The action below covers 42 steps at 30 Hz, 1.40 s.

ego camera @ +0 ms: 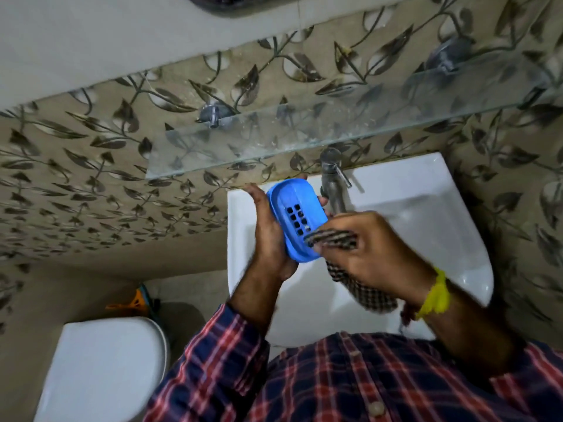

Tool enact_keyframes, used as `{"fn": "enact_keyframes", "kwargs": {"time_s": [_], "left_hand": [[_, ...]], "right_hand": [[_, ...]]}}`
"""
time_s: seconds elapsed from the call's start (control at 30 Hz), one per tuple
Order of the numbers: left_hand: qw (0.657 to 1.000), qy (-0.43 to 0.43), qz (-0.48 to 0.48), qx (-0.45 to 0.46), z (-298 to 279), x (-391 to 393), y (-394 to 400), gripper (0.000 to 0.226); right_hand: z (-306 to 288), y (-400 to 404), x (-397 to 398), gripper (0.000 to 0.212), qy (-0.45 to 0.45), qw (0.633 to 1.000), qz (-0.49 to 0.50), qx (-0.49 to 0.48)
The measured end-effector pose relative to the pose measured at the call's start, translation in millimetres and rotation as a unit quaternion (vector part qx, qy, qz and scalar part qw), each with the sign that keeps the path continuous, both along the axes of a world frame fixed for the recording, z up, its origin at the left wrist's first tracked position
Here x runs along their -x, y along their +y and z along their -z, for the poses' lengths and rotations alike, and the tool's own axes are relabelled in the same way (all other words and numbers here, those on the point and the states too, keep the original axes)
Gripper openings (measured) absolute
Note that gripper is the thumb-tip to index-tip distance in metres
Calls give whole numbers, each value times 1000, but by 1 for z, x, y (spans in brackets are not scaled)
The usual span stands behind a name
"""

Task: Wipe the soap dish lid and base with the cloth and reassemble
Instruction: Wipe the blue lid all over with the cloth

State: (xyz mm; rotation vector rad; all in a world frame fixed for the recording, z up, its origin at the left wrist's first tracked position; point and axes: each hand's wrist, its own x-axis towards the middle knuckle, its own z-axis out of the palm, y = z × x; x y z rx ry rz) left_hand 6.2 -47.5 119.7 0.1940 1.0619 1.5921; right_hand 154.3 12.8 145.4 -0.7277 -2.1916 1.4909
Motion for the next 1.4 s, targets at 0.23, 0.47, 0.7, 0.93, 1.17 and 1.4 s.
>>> {"fn": "enact_keyframes", "kwargs": {"time_s": [0.23, 0.47, 0.7, 0.93, 1.17, 1.4], "left_hand": [[989, -143, 30, 27, 12, -6, -11, 101], [993, -107, 12, 51, 24, -11, -18, 61], [997, -53, 22, 50, 31, -31, -24, 75], [997, -54, 6, 53, 32, -26, -29, 72], [997, -67, 7, 40, 39, -30, -29, 72], [998, -55, 13, 33, 39, -27, -24, 72]], "right_hand": [[-16, 26, -18, 5, 107, 956, 130, 240], [-5, 17, -9, 9, -14, 977, 173, 127], [0, -21, 30, 11, -108, 952, 177, -227], [7, -37, 28, 23, -95, 966, 62, -233], [4, -29, 24, 38, -134, 945, 59, -292], [8, -29, 14, 40, -158, 927, 66, -335]]}}
